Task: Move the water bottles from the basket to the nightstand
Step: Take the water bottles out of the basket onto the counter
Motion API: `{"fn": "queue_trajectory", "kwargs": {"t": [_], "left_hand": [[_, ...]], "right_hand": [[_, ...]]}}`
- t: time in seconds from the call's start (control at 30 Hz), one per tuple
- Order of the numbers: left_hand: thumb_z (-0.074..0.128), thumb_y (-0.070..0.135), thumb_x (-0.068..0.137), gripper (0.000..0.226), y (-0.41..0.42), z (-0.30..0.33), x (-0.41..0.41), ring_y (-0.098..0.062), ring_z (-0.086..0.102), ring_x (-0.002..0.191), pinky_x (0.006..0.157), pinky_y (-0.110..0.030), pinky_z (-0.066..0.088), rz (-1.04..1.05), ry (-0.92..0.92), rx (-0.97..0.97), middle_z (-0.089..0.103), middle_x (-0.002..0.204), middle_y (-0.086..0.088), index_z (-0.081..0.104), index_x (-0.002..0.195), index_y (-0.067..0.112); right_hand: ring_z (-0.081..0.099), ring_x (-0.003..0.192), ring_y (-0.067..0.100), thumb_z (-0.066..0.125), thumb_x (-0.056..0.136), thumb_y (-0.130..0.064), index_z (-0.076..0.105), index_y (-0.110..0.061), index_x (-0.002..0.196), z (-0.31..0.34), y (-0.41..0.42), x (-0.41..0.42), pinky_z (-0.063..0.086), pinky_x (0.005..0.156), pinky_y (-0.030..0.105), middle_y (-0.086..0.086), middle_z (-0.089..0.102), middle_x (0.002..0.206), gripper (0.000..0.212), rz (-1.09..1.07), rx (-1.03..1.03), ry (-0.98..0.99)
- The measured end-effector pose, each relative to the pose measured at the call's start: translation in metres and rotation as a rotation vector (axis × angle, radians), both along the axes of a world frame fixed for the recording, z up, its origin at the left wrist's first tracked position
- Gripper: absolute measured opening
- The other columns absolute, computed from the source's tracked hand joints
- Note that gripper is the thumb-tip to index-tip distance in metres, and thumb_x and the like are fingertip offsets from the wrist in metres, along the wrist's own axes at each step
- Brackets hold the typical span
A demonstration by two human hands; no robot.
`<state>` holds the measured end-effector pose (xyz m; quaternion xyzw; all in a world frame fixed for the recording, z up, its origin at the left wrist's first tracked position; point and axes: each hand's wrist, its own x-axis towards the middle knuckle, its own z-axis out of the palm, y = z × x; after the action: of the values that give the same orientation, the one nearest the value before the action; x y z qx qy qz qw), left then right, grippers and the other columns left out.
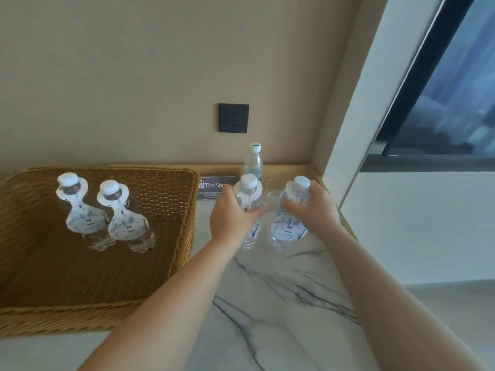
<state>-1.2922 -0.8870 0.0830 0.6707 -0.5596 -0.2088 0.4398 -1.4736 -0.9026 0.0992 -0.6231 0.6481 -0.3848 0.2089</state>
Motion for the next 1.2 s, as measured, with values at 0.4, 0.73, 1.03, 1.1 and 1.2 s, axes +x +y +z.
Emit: {"fn": "queue_trajectory", "kwargs": {"t": [0.4,0.73,1.03,1.1,1.2], "left_hand": [[0.083,0.044,0.066,0.059,-0.030,-0.039,0.001,-0.020,0.055,0.088,0.072,-0.035,0.046,0.023,0.029,0.115,0.055,0.105,-0.001,0.042,0.101,0.020],[0.078,0.057,0.067,0.102,-0.029,-0.026,0.006,-0.026,0.044,0.129,0.098,-0.036,0.041,-0.091,-0.078,0.156,0.044,0.142,-0.007,0.029,0.144,0.011],[0.066,0.050,0.083,0.086,0.004,0.036,0.072,-0.018,0.031,0.138,0.103,-0.021,0.022,-0.098,-0.222,-0.136,0.034,0.152,-0.005,0.024,0.150,0.016],[0.066,0.043,0.086,0.075,0.013,0.045,0.098,-0.017,0.037,0.134,0.102,-0.021,0.025,-0.069,-0.256,-0.195,0.042,0.146,-0.005,0.033,0.146,0.015],[0.065,0.035,0.088,0.062,0.027,0.051,0.145,-0.015,0.044,0.126,0.101,-0.025,0.034,0.000,-0.245,-0.254,0.049,0.137,-0.004,0.040,0.141,0.014]], "right_hand": [[0.056,0.080,0.013,0.072,0.073,-0.047,0.052,-0.025,0.103,-0.030,-0.028,-0.014,0.036,0.055,0.023,-0.009,0.058,0.090,0.042,0.089,0.113,0.067],[0.051,0.119,0.023,0.079,0.069,-0.047,0.031,-0.026,0.145,-0.022,-0.030,-0.020,0.038,0.086,0.027,0.001,0.051,0.134,0.092,0.117,0.128,0.026],[0.051,0.119,0.020,0.075,0.075,-0.045,0.054,-0.021,0.130,0.032,-0.020,0.026,0.035,0.085,0.025,-0.001,0.053,0.133,0.063,0.161,-0.180,0.125],[0.053,0.114,0.019,0.074,0.076,-0.045,0.057,-0.022,0.125,0.039,-0.012,0.055,0.034,0.084,0.023,-0.003,0.056,0.127,0.057,0.197,-0.214,0.107],[0.052,0.111,0.016,0.072,0.079,-0.043,0.056,-0.022,0.128,0.041,-0.001,0.107,0.031,0.081,0.017,-0.003,0.056,0.124,0.055,0.291,-0.248,0.080]]}}
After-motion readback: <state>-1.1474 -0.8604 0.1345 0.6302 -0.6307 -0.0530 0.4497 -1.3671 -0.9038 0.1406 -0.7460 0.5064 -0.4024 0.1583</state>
